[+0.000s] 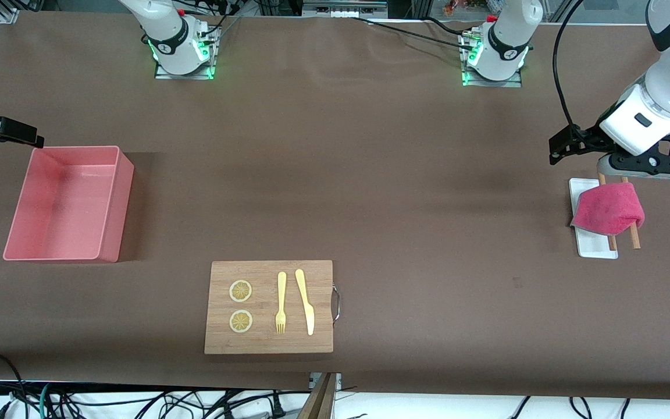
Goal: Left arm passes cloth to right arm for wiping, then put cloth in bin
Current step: 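Lower the left gripper onto the pink cloth on the white tray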
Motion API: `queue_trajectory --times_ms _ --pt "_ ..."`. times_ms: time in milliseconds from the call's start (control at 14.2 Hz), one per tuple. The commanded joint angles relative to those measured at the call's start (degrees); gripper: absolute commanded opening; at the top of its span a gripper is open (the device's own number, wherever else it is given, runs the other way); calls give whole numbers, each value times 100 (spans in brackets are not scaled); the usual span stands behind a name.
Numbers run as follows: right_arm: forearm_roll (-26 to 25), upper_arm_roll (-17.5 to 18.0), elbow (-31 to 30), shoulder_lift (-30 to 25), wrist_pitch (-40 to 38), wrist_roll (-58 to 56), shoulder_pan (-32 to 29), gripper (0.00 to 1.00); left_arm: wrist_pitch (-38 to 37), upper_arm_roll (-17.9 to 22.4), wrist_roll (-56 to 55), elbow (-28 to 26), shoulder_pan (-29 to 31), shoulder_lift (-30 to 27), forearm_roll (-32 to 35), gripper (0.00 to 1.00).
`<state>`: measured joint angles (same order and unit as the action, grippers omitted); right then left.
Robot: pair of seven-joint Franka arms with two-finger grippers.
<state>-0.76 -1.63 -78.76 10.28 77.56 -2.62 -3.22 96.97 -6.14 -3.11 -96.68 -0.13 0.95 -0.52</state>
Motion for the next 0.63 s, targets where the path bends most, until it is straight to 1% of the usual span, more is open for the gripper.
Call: queue_trajectory --times_ms 0,562 --pt "32 -4 115 53 -22 -98 -47 100 -55 60 39 53 -58 -24 -71 100" --pt "32 -4 115 53 -22 -81 -56 100 -143 43 39 53 -58 11 -54 100"
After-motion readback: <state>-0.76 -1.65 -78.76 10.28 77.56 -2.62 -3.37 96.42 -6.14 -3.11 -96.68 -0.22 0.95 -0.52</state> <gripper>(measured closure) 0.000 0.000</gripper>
